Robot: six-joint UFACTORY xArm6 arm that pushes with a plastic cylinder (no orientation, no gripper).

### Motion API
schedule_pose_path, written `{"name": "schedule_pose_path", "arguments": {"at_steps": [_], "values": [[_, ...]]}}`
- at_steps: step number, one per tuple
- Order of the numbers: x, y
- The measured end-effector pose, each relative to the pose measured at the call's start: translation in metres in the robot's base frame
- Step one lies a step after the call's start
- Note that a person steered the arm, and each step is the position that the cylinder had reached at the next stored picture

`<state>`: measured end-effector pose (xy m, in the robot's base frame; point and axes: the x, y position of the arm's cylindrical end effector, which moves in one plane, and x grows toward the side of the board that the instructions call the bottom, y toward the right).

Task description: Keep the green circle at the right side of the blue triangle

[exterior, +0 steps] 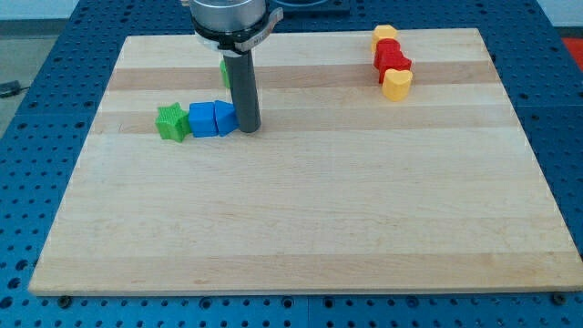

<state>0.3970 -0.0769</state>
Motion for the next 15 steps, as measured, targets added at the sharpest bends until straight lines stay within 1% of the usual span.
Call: {"name": "schedule_pose_path", "arguments": {"at_steps": [1, 3, 5, 7, 9, 10, 13, 15], "values": [[0.001, 0.000], [-0.003, 0.030], [-0.051, 0.031], [-0.070, 0.047], [-0.111, 0.045], [-0.129, 0.040], [-0.134, -0.023], [-0.134, -0.052]]}}
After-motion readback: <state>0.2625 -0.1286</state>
